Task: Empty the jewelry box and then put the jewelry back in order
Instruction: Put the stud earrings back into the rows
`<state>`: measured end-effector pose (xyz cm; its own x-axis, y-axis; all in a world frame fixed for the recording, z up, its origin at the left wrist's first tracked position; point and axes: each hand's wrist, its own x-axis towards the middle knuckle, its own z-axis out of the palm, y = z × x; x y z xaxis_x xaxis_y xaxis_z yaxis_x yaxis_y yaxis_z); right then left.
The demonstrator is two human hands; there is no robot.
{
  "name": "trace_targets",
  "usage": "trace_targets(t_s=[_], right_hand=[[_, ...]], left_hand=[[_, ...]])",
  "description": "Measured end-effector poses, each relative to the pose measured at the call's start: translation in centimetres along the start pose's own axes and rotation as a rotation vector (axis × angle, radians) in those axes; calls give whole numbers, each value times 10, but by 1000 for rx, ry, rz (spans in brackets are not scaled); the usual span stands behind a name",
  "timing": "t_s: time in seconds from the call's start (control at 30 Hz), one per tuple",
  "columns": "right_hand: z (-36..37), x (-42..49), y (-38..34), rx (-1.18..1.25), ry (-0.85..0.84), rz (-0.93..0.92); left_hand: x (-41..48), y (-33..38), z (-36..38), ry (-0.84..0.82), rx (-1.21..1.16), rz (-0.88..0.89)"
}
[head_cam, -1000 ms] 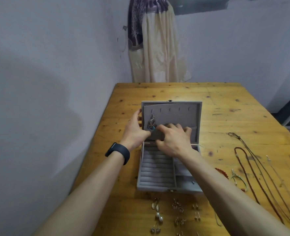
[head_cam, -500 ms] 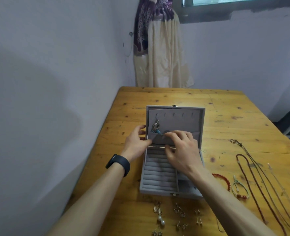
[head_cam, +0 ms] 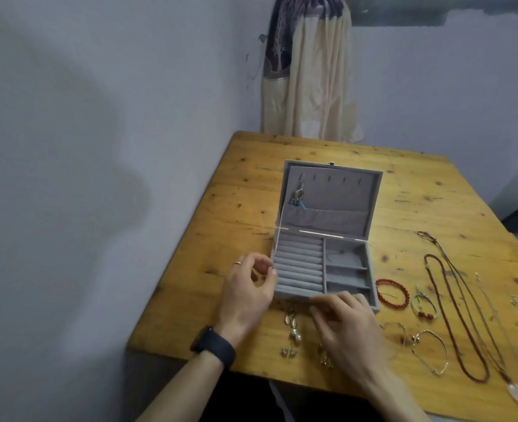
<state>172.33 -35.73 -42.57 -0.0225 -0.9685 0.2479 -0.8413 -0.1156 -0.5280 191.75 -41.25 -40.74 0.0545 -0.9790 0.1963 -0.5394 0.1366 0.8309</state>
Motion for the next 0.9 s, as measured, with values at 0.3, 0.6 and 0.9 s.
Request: trace_targets(t_s=[0.3, 0.6, 0.9], right_hand=[[11, -4, -21, -123, -125, 95], [16, -6, -20, -113, -75, 46], [-5, -6, -15, 162, 57, -31]], left_hand=[[-47, -10, 17, -50, 294, 45], [-49, -9, 17, -105, 384, 55], [-36, 4, 2, -98, -121, -54]])
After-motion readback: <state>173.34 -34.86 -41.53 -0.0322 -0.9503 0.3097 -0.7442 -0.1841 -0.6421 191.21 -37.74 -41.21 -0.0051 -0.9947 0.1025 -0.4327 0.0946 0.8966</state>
